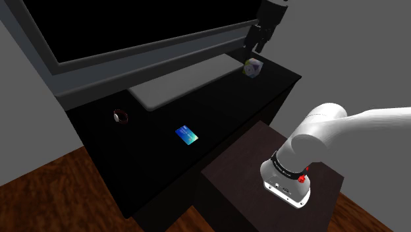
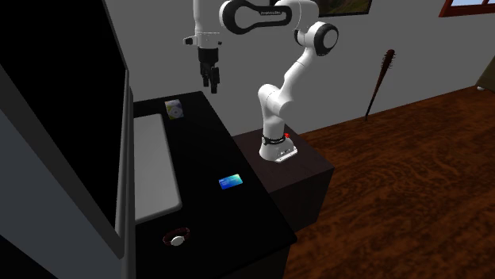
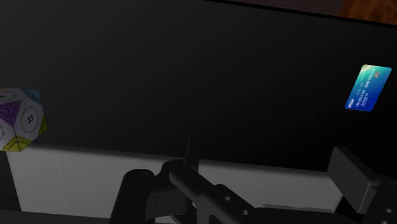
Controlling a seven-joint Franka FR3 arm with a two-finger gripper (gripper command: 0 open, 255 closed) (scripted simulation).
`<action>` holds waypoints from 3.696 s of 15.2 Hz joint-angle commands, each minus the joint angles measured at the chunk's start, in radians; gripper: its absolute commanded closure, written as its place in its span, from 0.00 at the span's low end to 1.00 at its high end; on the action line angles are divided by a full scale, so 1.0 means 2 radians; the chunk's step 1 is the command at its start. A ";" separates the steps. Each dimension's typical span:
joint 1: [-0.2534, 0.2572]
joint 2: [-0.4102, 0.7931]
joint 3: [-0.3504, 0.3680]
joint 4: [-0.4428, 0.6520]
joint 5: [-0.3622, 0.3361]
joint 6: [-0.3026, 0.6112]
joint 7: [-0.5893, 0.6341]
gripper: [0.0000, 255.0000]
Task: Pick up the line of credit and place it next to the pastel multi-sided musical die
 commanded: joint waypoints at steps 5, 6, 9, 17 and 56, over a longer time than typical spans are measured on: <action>0.011 0.004 0.039 -0.037 0.022 0.026 0.043 0.00; 0.014 0.007 0.049 -0.045 0.028 0.033 0.053 0.00; 0.025 0.019 0.079 -0.066 0.046 0.056 0.085 0.00; 0.054 0.082 0.160 -0.098 0.097 0.125 0.169 0.00; 0.083 0.248 0.273 -0.103 0.138 0.265 0.283 1.00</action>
